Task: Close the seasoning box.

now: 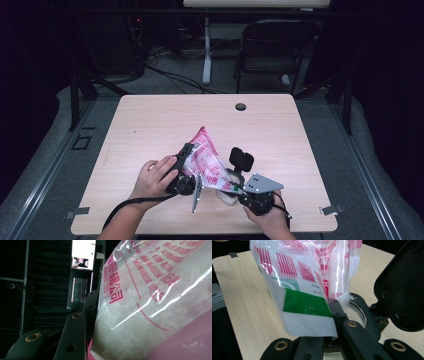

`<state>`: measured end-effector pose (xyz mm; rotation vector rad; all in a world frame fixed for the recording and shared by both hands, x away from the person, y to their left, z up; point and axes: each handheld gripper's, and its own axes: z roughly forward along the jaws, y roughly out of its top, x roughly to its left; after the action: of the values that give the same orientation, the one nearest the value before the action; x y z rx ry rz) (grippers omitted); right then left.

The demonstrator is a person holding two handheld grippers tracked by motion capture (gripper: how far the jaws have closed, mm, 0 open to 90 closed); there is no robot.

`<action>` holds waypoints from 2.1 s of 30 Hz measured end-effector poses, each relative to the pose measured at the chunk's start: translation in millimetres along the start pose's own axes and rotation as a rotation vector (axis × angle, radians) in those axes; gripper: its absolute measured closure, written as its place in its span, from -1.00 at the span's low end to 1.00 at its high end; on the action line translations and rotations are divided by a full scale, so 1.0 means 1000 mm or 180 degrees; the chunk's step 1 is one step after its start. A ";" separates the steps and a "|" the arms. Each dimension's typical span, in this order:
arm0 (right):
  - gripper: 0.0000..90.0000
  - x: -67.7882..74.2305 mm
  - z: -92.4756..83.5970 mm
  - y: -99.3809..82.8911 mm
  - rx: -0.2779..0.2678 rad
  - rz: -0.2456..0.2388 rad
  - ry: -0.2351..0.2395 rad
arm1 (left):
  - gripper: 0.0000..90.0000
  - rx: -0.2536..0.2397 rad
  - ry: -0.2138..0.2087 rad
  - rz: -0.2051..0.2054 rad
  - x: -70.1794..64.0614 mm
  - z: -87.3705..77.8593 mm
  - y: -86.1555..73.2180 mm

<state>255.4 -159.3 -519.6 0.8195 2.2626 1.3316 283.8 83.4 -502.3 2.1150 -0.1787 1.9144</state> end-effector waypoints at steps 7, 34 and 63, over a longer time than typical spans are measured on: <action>0.99 0.000 0.000 0.000 -0.0010 0.0011 -0.0001 | 0.41 -0.0002 0.0000 0.0002 0.000 0.000 0.000; 0.99 0.000 0.001 0.000 -0.0008 0.0014 -0.0001 | 0.40 -0.0017 0.0024 0.0006 0.002 -0.001 0.000; 0.99 0.001 0.001 0.000 0.0001 0.0009 -0.0001 | 0.40 -0.0038 0.0039 -0.0024 0.002 -0.002 0.000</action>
<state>255.0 -158.6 -520.3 0.8233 2.2622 1.3323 281.9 83.9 -499.7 2.0930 -0.1790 1.9168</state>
